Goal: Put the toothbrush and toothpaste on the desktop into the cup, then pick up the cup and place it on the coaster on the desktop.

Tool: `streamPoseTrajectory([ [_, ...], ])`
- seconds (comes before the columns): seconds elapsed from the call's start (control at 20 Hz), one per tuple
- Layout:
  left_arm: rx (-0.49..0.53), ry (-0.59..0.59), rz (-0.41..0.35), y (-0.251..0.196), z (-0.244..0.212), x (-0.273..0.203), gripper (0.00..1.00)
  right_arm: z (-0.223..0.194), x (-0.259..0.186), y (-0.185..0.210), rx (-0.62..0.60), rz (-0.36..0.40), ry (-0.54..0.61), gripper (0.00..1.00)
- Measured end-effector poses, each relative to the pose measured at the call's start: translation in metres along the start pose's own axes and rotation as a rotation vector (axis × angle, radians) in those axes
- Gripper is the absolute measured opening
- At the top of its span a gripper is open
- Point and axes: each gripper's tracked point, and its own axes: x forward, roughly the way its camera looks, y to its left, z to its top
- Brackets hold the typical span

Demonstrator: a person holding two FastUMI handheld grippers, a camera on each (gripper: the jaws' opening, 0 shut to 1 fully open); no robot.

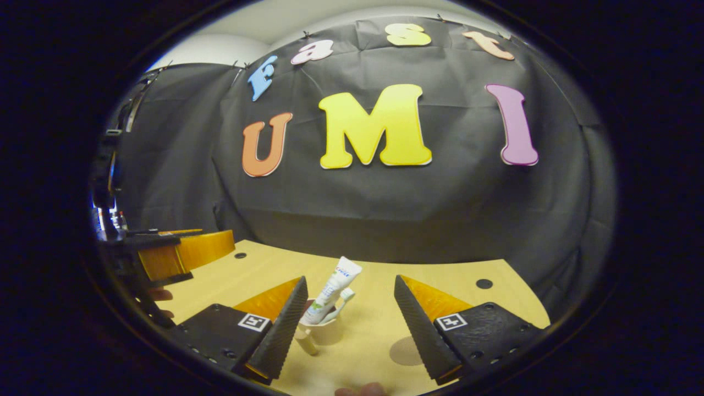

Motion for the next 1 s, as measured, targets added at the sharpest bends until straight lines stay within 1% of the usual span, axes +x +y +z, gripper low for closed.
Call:
streamPoseTrajectory([
  [0.1, -0.023, 0.05, -0.044, -0.02, -0.008, -0.002, 0.96, 0.009, -0.021, -0.021, -0.011, -0.033, 0.0, 0.94],
  [0.25, -0.039, 0.166, -0.066, -0.044, -0.026, -0.001, 0.96, 0.018, -0.051, -0.054, -0.017, -0.093, 0.011, 0.94],
  [0.35, -0.058, 0.283, -0.074, -0.056, -0.044, 0.003, 0.97, 0.018, -0.071, -0.074, -0.018, -0.132, 0.032, 0.94],
  [0.4, -0.055, 0.368, -0.06, -0.058, -0.059, 0.005, 0.96, 0.016, -0.081, -0.08, -0.008, -0.143, 0.045, 0.94],
  [0.5, -0.083, 0.563, -0.065, -0.062, -0.093, 0.006, 0.97, 0.014, -0.101, -0.093, 0.012, -0.163, 0.068, 0.94],
  [0.6, -0.122, 0.769, -0.099, -0.073, -0.123, -0.003, 0.98, 0.013, -0.119, -0.102, 0.023, -0.172, 0.08, 0.94],
  [0.7, -0.093, 0.883, -0.109, -0.073, -0.138, -0.004, 0.98, 0.011, -0.135, -0.114, 0.022, -0.186, 0.086, 0.94],
  [0.75, -0.07, 0.914, -0.11, -0.072, -0.143, 0.0, 1.0, 0.01, -0.143, -0.12, 0.025, -0.193, 0.092, 0.94],
  [0.8, -0.053, 0.952, -0.101, -0.071, -0.149, 0.002, 1.0, 0.007, -0.15, -0.126, 0.028, -0.202, 0.101, 0.94],
  [0.85, -0.059, 0.995, -0.108, -0.074, -0.155, 0.002, 0.98, 0.004, -0.154, -0.132, 0.033, -0.215, 0.109, 0.94],
  [1.0, -0.072, 1.131, -0.092, -0.079, -0.178, 0.002, 0.98, -0.003, -0.166, -0.151, 0.059, -0.256, 0.127, 0.94],
])
